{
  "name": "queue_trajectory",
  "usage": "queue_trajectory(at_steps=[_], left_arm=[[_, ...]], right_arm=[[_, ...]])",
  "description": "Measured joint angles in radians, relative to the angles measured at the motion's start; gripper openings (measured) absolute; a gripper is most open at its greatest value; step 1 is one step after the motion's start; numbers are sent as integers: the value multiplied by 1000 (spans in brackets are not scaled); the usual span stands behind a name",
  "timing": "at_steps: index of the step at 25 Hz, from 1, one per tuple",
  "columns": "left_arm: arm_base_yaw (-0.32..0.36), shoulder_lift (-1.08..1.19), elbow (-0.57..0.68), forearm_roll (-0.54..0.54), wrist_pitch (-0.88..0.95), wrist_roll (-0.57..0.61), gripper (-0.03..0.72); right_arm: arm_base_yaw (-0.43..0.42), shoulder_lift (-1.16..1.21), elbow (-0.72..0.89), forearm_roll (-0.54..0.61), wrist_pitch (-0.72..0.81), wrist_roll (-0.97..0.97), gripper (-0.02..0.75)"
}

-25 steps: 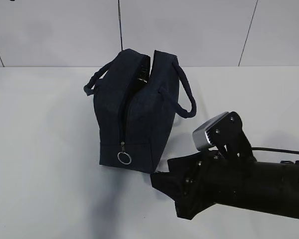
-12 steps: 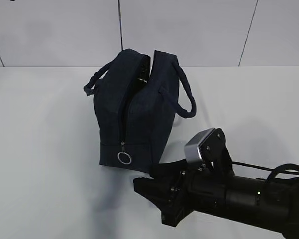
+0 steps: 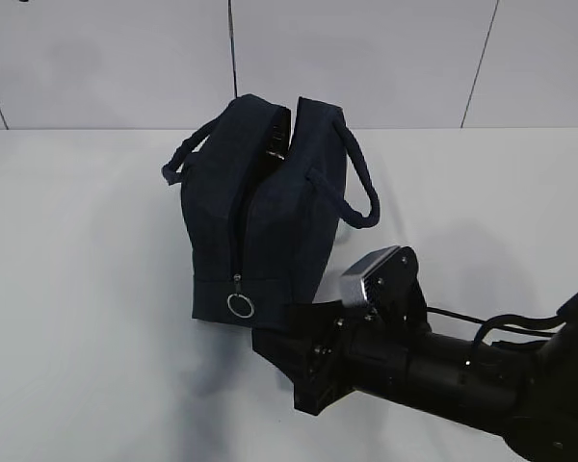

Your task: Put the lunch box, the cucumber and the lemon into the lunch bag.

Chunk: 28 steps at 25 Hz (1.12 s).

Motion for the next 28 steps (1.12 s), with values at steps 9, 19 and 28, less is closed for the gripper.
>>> queue_trajectory(at_steps=[9, 19, 28], left_arm=[[0, 0, 0, 0, 0, 0, 308], [0, 0, 0, 0, 0, 0, 308], [0, 0, 0, 0, 0, 0, 308]], right_arm=[[0, 58, -75, -2, -9, 0, 402], [0, 77, -116, -17, 4, 0, 402], [0, 97, -162, -62, 51, 11, 402]])
